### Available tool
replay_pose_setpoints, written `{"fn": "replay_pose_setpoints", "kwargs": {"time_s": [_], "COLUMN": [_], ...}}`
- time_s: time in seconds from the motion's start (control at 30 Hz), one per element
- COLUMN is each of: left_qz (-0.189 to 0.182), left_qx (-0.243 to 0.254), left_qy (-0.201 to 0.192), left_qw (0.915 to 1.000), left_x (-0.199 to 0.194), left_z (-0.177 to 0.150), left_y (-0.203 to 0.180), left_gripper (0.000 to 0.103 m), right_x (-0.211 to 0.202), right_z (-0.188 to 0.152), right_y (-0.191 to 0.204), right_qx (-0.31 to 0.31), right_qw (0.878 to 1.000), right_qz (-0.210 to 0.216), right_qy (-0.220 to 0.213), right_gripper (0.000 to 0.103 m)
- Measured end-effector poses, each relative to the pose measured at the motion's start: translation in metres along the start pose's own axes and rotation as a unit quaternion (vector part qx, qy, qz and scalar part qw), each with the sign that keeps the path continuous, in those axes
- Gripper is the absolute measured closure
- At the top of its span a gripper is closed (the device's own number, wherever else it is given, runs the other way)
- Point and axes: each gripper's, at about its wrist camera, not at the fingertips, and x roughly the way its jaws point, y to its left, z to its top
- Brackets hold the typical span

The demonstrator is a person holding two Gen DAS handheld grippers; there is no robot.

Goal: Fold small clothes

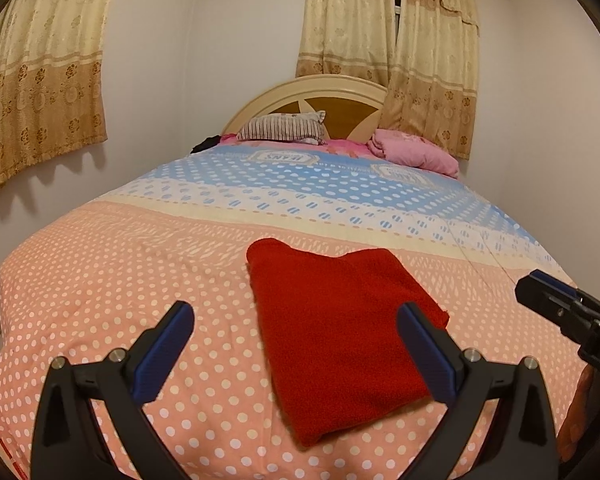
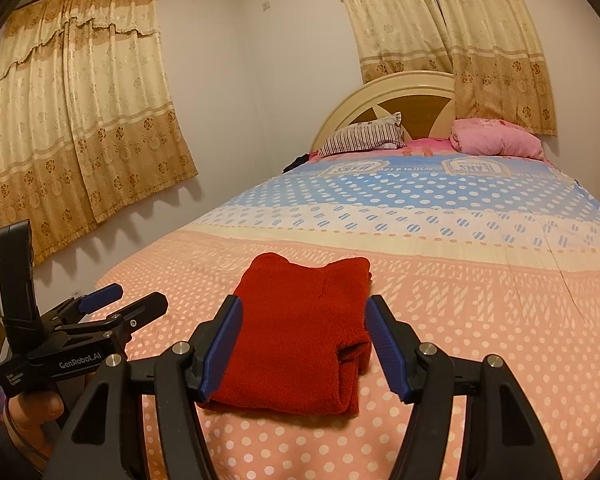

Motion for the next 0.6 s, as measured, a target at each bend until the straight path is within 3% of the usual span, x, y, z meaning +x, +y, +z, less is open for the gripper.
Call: {"fn": "replay_pose_setpoints", "kwargs": {"time_s": [0.6], "left_qz": [0.002], "left_qx": [0.008], "left_qy": [0.003], "left_qw": [1.0000], "left_x": [-0.0002], "left_z": [-0.0003], "left_y": [-0.0055], "left_gripper": [0.000], "right_x": [-0.0069], "right_z": [-0.0005], "right_y": [0.0033], "right_qx": [-0.002], "right_qw": [1.000], "right_qz": [0.004], "right_qy": [-0.004], "right_gripper": [0.038]}}
